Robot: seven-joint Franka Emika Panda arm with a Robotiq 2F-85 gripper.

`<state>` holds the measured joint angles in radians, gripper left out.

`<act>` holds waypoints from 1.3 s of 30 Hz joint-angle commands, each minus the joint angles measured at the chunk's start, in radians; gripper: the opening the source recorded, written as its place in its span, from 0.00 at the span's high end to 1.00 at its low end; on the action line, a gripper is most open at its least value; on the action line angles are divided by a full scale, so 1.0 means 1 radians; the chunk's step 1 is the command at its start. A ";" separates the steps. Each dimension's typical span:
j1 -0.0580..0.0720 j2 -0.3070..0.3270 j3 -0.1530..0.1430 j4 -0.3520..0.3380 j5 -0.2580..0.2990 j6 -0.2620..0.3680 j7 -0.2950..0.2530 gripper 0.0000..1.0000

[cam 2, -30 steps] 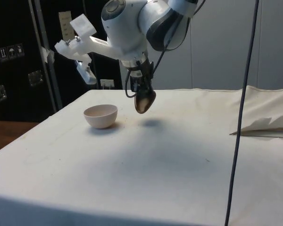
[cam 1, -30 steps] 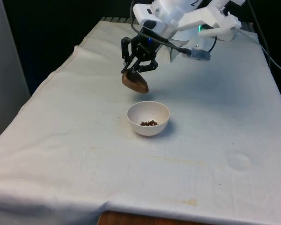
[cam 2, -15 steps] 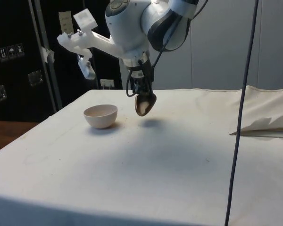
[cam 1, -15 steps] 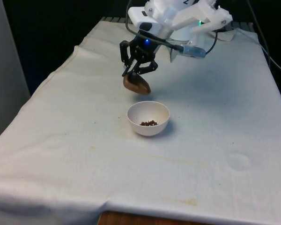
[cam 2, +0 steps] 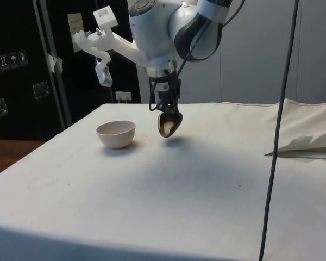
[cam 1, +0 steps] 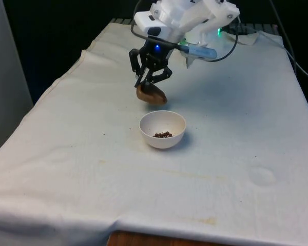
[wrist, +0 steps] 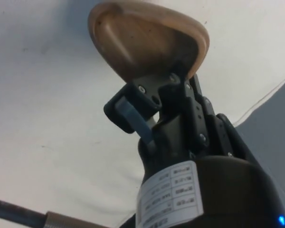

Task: Pour the coffee beans from the cup into the bowl.

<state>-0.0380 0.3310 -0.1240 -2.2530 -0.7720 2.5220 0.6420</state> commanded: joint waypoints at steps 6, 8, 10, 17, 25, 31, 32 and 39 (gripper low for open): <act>-0.012 0.000 -0.002 -0.016 0.045 0.046 -0.056 1.00; -0.013 0.000 -0.005 -0.019 0.059 0.055 -0.073 1.00; -0.013 0.000 -0.010 -0.024 0.082 0.070 -0.101 1.00; -0.014 0.001 -0.021 -0.034 0.131 0.097 -0.159 1.00; -0.015 0.002 -0.033 -0.048 0.204 0.129 -0.243 1.00; -0.018 0.003 -0.038 -0.056 0.277 0.149 -0.324 1.00; -0.018 0.003 -0.039 -0.058 0.288 0.152 -0.336 1.00; -0.021 0.004 -0.042 -0.064 0.367 0.165 -0.422 1.00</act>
<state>-0.0430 0.3350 -0.1820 -2.3080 -0.4240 2.6700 0.2390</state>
